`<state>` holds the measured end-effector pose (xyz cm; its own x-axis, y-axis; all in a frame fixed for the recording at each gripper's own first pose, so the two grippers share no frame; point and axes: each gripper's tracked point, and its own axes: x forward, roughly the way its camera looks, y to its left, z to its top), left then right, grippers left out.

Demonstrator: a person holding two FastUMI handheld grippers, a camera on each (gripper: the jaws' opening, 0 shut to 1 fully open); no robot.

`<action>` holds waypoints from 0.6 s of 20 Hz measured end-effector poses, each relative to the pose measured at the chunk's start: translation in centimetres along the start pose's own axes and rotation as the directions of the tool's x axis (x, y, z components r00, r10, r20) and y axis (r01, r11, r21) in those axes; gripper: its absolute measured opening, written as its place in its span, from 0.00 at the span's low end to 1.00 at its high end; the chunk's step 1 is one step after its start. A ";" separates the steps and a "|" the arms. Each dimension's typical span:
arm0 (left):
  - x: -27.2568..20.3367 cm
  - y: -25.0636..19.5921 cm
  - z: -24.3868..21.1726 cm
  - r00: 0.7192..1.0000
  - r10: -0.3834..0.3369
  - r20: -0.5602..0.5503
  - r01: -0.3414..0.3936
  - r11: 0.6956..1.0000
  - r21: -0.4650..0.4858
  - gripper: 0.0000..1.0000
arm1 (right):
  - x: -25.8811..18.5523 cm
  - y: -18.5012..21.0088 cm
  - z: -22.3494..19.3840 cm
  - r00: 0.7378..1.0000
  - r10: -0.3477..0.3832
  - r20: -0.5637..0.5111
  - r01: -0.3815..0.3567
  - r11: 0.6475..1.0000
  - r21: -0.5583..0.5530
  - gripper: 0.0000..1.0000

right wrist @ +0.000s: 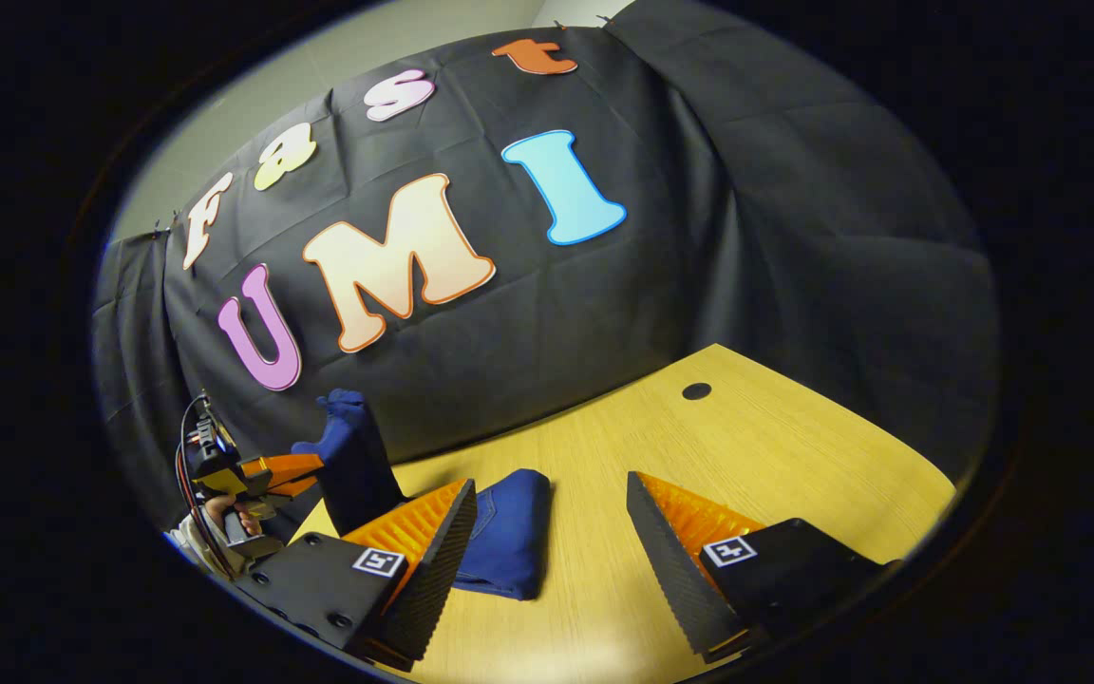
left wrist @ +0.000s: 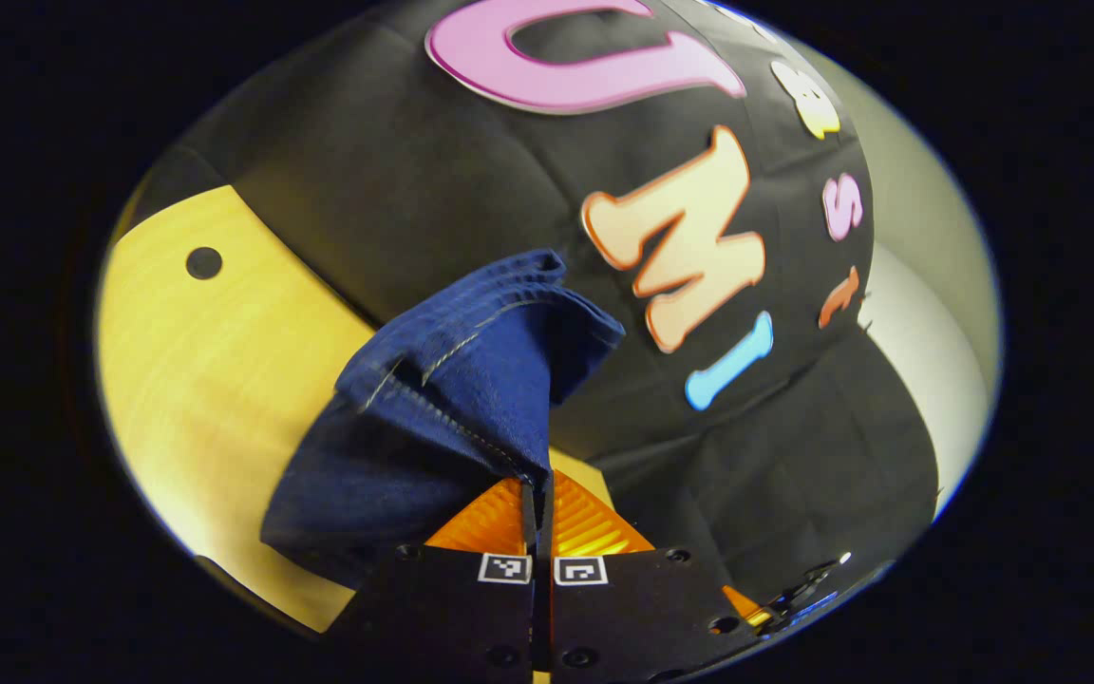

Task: Grasp the waist and the cuffs of the jeans and fold them to make the two legs overlap; first hold the waist and fold one-third of the jeans toward the cuffs, then hold the cuffs and fold the remaining one-third in the same direction to finish folding.

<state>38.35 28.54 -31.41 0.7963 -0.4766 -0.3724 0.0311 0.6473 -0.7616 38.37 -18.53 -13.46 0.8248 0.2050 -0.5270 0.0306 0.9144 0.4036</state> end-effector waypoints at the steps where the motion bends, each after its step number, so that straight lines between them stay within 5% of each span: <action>1: 0.7 -0.3 -2.1 0.999 0.012 -0.045 -0.011 0.999 0.038 0.00 | -0.2 -0.6 0.0 1.000 -0.009 -0.002 0.009 1.000 0.000 0.98; 6: 3.2 2.4 -11.1 0.961 0.179 -0.211 -0.124 0.960 0.252 0.00 | -1.4 -3.4 -0.6 0.998 -0.050 -0.026 0.050 0.999 0.018 0.98; 8: 3.1 3.6 -12.6 0.943 0.267 -0.200 -0.166 0.896 0.412 0.00 | -1.6 -4.2 -1.2 0.997 -0.060 -0.044 0.061 0.998 0.014 0.98; 9: 2.8 4.0 -13.1 0.935 0.308 -0.173 -0.176 0.830 0.530 0.00 | -1.6 -4.6 -1.5 0.996 -0.065 -0.055 0.065 0.998 0.003 0.98; 10: 3.1 3.8 -13.2 0.931 0.341 -0.131 -0.174 0.730 0.661 0.02 | -1.9 -5.1 -1.6 0.996 -0.069 -0.061 0.069 0.998 -0.007 0.98; 12: 3.2 3.0 -13.9 0.928 0.370 -0.038 -0.153 0.475 0.867 0.00 | -2.2 -5.8 -1.6 0.995 -0.069 -0.071 0.068 0.998 -0.017 0.98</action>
<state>32.60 20.72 -42.29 0.7275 -0.2258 -0.6479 0.4160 0.8961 0.1549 35.43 -23.71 -15.86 0.7784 0.1658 -0.6055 0.0771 0.9320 0.3542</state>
